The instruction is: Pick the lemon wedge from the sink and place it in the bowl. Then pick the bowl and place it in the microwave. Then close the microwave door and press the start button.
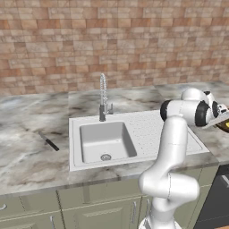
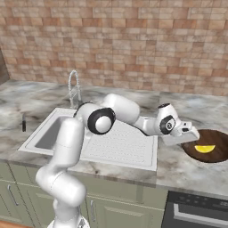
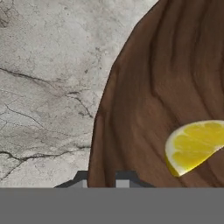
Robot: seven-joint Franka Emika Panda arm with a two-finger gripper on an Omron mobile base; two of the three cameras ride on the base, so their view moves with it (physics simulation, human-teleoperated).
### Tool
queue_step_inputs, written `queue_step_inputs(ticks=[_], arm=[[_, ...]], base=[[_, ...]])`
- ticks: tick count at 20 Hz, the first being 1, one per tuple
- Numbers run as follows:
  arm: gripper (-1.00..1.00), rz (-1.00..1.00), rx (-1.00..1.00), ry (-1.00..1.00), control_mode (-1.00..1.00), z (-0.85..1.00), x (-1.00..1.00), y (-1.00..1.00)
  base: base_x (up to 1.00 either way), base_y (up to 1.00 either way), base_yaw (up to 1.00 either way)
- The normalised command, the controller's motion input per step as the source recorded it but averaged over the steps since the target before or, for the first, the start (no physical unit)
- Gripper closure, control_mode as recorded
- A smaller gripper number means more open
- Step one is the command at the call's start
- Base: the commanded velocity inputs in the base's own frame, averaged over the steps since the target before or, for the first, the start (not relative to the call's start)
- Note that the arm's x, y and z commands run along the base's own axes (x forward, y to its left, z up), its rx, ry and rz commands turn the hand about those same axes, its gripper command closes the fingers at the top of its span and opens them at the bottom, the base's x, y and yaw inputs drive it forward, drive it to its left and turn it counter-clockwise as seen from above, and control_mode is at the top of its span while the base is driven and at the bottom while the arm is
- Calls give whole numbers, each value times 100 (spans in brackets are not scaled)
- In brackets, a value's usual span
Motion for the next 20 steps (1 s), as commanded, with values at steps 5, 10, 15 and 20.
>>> queue_step_inputs(ticks=[5, 10, 15, 20], arm=[[100, 10, 5, -7, -100, 62, -88, 16], [100, 13, 0, -12, -100, 97, -100, 63], [100, 17, 0, -5, -100, 100, -85, 94], [100, 21, 2, 4, -100, 100, -48, 93]], base=[[0, 0, 0], [0, 0, 0], [0, 0, 0], [0, 0, 0]])
